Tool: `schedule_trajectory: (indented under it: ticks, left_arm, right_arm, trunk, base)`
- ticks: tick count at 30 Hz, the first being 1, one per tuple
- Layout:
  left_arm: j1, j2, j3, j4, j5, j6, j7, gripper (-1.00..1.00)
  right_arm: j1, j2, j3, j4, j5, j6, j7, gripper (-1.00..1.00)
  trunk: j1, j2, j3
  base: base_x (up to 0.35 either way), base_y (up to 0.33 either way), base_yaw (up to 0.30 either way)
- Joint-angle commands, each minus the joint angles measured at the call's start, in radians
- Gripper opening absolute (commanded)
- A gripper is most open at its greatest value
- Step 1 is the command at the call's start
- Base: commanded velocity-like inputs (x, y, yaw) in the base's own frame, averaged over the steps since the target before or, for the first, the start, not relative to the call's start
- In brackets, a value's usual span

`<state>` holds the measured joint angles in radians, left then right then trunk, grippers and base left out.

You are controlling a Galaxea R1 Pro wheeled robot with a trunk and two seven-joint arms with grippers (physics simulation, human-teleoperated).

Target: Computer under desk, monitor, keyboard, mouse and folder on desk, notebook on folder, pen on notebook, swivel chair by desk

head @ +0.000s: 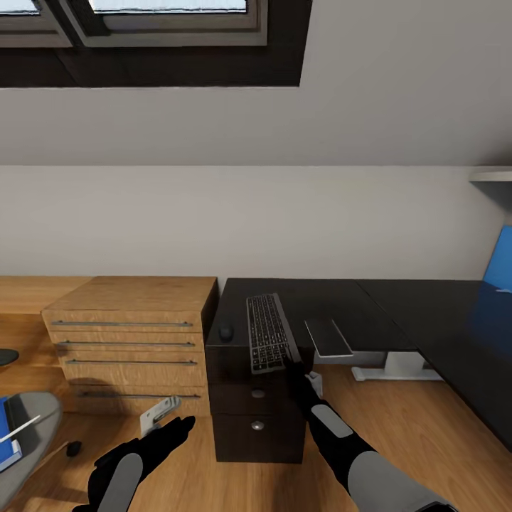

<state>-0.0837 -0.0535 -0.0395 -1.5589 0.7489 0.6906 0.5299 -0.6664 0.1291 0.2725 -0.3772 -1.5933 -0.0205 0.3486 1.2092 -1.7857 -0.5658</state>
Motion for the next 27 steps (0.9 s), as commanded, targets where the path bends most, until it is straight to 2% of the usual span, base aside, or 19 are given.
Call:
schedule_trajectory:
  ticks: [1, 7, 11, 12, 13, 14, 15, 21, 23, 25, 27]
  left_arm:
    - [-0.001, 0.0, 0.0, -0.001, 0.01, 0.001, 0.01, 1.0]
    - [-0.001, 0.0, 0.0, -0.001, 0.007, -0.002, 0.01, 1.0]
    - [-0.001, 0.0, -0.001, -0.001, 0.005, -0.004, 0.011, 1.0]
    - [-0.001, 0.0, -0.005, -0.001, 0.004, -0.005, 0.012, 1.0]
    - [-0.001, 0.0, -0.008, -0.001, 0.004, -0.005, 0.012, 1.0]
    - [-0.001, 0.0, -0.021, -0.002, 0.003, -0.005, 0.013, 1.0]
    - [-0.001, 0.001, -0.029, -0.001, 0.003, -0.005, 0.014, 1.0]
    - [-0.001, 0.001, -0.037, -0.002, 0.002, -0.005, 0.016, 1.0]
    - [-0.001, 0.002, -0.037, -0.002, 0.002, -0.005, 0.017, 1.0]
    - [-0.001, 0.001, -0.038, -0.001, 0.002, -0.005, 0.018, 1.0]
    - [-0.001, 0.001, -0.038, -0.001, 0.003, -0.005, 0.018, 1.0]
  right_arm:
    - [-0.001, -0.001, 0.007, 0.001, -0.013, -0.002, 0.006, -1.0]
    - [0.001, -0.001, 0.005, -0.034, -0.014, -0.004, 0.011, -1.0]
    - [0.03, -0.006, 0.003, -0.184, -0.015, -0.003, 0.002, -1.0]
    - [0.067, -0.007, 0.003, -0.254, -0.015, -0.003, -0.014, -1.0]
    - [0.08, -0.007, 0.003, -0.279, -0.014, -0.003, -0.024, -1.0]
    - [0.117, -0.01, 0.003, -0.367, -0.014, -0.003, -0.064, -1.0]
    - [0.156, -0.024, 0.002, -0.463, -0.013, -0.003, -0.107, -1.0]
    - [0.28, -0.081, 0.002, -0.76, -0.014, -0.004, -0.194, -1.0]
    - [0.346, -0.124, 0.002, -0.91, -0.016, -0.004, -0.239, -1.0]
    - [0.373, -0.143, 0.001, -0.971, -0.018, -0.004, -0.276, -1.0]
    - [0.379, -0.148, -0.001, -0.986, -0.019, -0.003, -0.305, -1.0]
  trunk:
    - [-0.004, 0.007, 0.002]
    - [-0.027, 0.049, 0.021]
    - [-0.042, 0.077, 0.033]
    - [-0.046, 0.084, 0.037]
    - [-0.05, 0.091, 0.04]
    - [-0.054, 0.098, 0.043]
    - [-0.058, 0.105, 0.046]
    - [-0.081, 0.147, 0.065]
    - [-0.088, 0.161, 0.071]
    - [-0.096, 0.175, 0.077]
    - [-0.104, 0.189, 0.084]
  base:
    - [0.0, 0.0, 0.0]
    - [0.0, 0.0, 0.0]
    - [0.0, 0.0, 0.0]
    - [0.0, 0.0, 0.0]
    - [0.0, 0.0, 0.0]
    - [0.0, 0.0, 0.0]
    - [0.0, 0.0, 0.0]
    - [0.0, 0.0, 0.0]
    - [0.0, 0.0, 0.0]
    - [-0.058, -0.013, 0.0]
    - [-0.18, -0.08, 0.0]
